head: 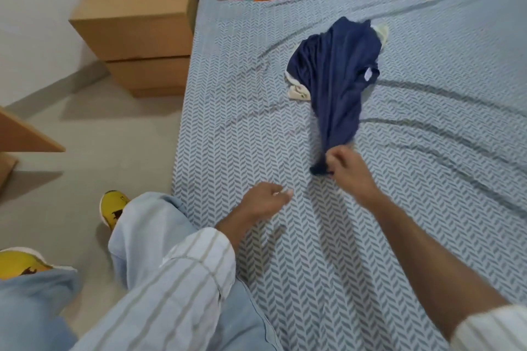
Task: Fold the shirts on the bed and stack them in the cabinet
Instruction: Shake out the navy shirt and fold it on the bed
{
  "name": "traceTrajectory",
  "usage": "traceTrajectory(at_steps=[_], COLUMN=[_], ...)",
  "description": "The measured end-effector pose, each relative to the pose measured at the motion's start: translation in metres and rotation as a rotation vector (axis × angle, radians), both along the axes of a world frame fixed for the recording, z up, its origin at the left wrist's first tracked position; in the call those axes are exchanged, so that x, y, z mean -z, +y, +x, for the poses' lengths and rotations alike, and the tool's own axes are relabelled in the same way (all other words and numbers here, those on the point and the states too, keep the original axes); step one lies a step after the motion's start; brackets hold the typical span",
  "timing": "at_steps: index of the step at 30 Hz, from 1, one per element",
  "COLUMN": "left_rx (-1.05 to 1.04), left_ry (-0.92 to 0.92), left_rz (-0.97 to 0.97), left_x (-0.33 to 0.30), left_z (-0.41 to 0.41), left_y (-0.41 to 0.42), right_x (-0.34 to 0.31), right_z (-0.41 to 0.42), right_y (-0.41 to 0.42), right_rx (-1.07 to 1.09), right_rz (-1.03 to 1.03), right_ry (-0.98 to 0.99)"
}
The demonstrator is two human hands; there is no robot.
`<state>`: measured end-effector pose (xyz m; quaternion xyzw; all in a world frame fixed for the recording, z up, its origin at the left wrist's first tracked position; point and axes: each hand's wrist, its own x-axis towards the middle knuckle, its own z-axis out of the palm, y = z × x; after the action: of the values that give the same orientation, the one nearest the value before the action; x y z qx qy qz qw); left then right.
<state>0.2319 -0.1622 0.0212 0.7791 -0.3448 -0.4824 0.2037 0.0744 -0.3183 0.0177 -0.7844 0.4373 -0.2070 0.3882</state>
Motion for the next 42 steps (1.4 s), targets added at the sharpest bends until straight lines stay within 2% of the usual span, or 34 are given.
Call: traceTrajectory(at_steps=[2,3,4,5,7,9,11,13,15,17,19,20,21,23,25,28,30,33,39,42], left_rx=[-0.397,-0.503,-0.569,-0.598,-0.67,-0.704,-0.716,-0.691,-0.618,-0.517,-0.423,-0.354,-0.262,-0.027,0.083,0.038,0.183,0.404,0.614,0.701], left_ry=[0.47,0.69,0.802,0.817,0.654,0.574,0.585,0.615,0.656,0.694,0.685,0.594,0.441,0.035,-0.241,-0.291,-0.364,-0.391,-0.509,-0.492], left_rz=[-0.116,-0.158,-0.199,-0.232,-0.273,-0.287,-0.296,-0.309,-0.327,-0.331,-0.297,-0.27,-0.238,-0.156,-0.166,-0.408,-0.523,-0.522,-0.471,-0.409], left_x=[-0.015,-0.023,-0.029,-0.038,-0.047,-0.055,-0.065,-0.081,-0.096,-0.107,-0.106,-0.101,-0.094,-0.081,-0.075,-0.073,-0.069,-0.065,-0.066,-0.073], left_z=[-0.005,-0.008,-0.011,-0.013,-0.013,-0.009,-0.002,0.004,0.005,0.007,0.012,0.015,0.018,0.022,0.023,0.022,0.021,0.015,0.01,0.007], left_y=[-0.004,-0.005,-0.006,-0.005,0.002,0.012,0.025,0.039,0.048,0.06,0.068,0.072,0.076,0.081,0.079,0.064,0.047,0.029,0.009,-0.003], right_x=[-0.015,-0.024,-0.031,-0.033,-0.039,-0.043,-0.043,-0.036,-0.025,-0.022,-0.024,-0.022,-0.03,-0.051,-0.07,-0.077,-0.069,-0.067,-0.09,-0.106], right_z=[0.001,0.001,0.001,-0.001,-0.006,-0.008,-0.007,-0.002,0.003,0.013,0.024,0.031,0.035,0.036,0.026,0.008,-0.004,-0.014,-0.026,-0.028], right_y=[0.051,0.073,0.093,0.106,0.12,0.118,0.106,0.094,0.084,0.078,0.071,0.065,0.063,0.063,0.073,0.089,0.093,0.092,0.082,0.077], right_rx=[-0.213,-0.307,-0.403,-0.484,-0.502,-0.248,0.171,0.498,0.591,0.548,0.509,0.513,0.545,0.572,0.354,-0.178,-0.423,-0.444,-0.377,-0.349], right_rz=[0.147,0.219,0.291,0.354,0.469,0.594,0.732,0.928,1.195,1.328,1.252,1.186,1.092,0.738,0.35,-0.12,-0.276,-0.258,-0.14,-0.103], right_ry=[-0.121,-0.125,-0.097,-0.068,-0.081,-0.247,-0.446,-0.546,-0.615,-0.761,-0.806,-0.79,-0.764,-0.624,-0.358,-0.003,0.14,0.183,0.095,0.033])
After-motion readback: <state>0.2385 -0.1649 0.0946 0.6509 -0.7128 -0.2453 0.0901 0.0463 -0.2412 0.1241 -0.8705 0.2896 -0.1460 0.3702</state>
